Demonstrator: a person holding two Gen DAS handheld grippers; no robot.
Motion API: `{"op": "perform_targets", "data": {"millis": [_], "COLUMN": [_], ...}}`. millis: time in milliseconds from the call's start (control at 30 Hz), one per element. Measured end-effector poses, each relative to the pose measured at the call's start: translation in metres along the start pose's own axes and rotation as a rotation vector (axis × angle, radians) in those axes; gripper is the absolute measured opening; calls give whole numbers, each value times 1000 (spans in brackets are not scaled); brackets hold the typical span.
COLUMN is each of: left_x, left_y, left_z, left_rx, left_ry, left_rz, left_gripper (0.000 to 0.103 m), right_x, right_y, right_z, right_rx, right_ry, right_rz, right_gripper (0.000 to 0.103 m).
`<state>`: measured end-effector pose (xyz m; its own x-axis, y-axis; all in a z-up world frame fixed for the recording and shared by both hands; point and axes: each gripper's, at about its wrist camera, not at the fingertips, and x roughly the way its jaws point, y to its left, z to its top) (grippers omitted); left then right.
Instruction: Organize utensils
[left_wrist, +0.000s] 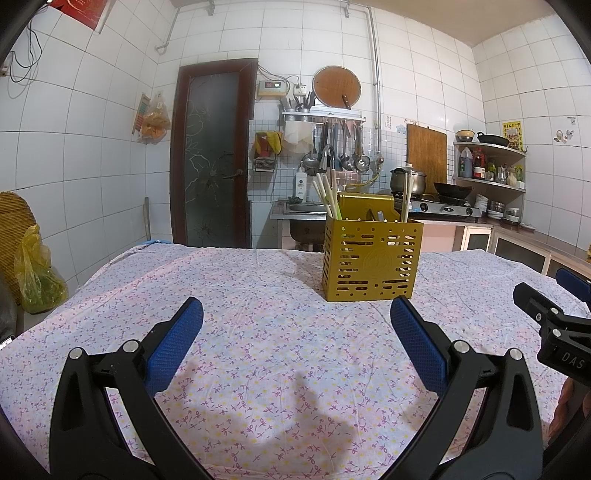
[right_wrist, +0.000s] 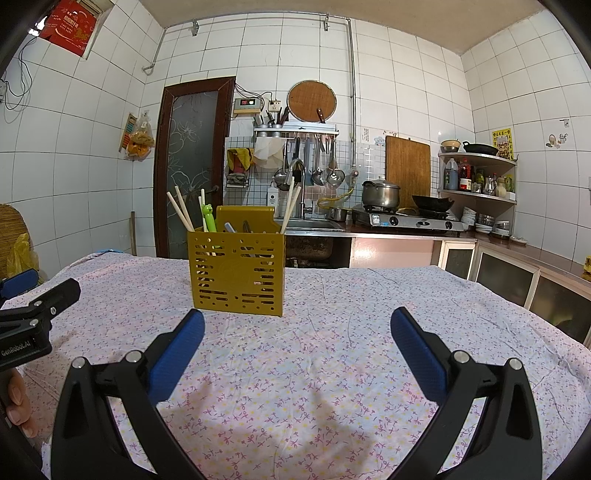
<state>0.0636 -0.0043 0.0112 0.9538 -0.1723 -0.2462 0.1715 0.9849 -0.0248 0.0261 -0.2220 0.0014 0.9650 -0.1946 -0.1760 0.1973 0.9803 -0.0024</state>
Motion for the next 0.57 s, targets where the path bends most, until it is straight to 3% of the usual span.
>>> {"op": "perform_targets", "data": {"millis": [567], "left_x": [1], "left_y": [1], "left_z": [2], "left_rx": [2], "left_ry": [7], "left_rz": [0], "left_gripper": [98], "right_x": [0], "right_y": [-1], "right_z": [0], "right_rx": [-1], "right_ry": [1], "right_rz": [-3], "right_gripper": [98]}}
